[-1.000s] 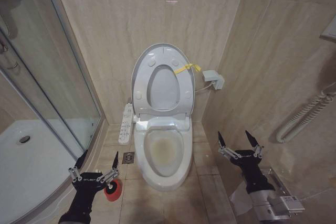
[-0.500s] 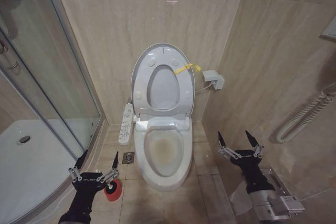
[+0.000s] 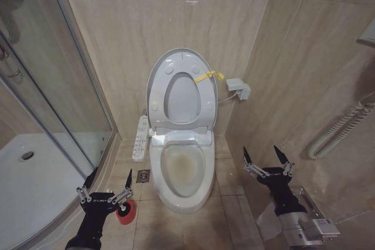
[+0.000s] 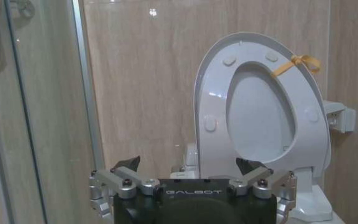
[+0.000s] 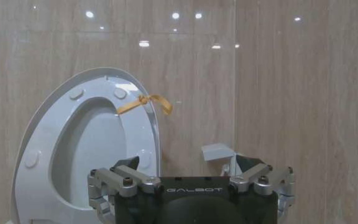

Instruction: Open the toilet lid, clean the toilet bowl with a toilet brush, close the toilet lid, and flush.

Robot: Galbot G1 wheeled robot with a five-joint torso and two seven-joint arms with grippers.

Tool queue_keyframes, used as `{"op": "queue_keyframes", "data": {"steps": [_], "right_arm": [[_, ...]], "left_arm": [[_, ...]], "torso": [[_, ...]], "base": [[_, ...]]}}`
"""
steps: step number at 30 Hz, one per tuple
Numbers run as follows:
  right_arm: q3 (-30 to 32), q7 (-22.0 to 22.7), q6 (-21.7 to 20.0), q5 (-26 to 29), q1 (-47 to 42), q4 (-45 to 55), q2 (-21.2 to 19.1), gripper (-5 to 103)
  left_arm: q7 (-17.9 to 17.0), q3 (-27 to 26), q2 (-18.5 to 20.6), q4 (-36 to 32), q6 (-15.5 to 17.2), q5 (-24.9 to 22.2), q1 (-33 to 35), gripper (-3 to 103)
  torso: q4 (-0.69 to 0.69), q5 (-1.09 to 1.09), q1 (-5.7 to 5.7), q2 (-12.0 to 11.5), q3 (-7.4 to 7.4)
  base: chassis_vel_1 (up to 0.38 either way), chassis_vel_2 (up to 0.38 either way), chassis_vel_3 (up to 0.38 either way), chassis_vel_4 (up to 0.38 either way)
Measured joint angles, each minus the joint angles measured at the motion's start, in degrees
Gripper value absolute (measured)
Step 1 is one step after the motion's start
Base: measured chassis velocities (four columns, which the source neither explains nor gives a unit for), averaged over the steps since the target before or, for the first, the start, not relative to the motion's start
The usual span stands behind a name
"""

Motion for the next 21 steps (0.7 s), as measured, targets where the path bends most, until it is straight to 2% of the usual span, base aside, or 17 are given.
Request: {"op": "queue_keyframes", "data": {"steps": [21], "right_arm": [[0.0, 0.0, 0.0, 0.0, 0.0, 0.0, 0.0, 100]], "left_arm": [[0.0, 0.0, 0.0, 0.0, 0.0, 0.0, 0.0, 100]], "torso": [[0.0, 0.0, 0.0, 0.0, 0.0]], "base": [[0.0, 0.0, 0.0, 0.0]]}}
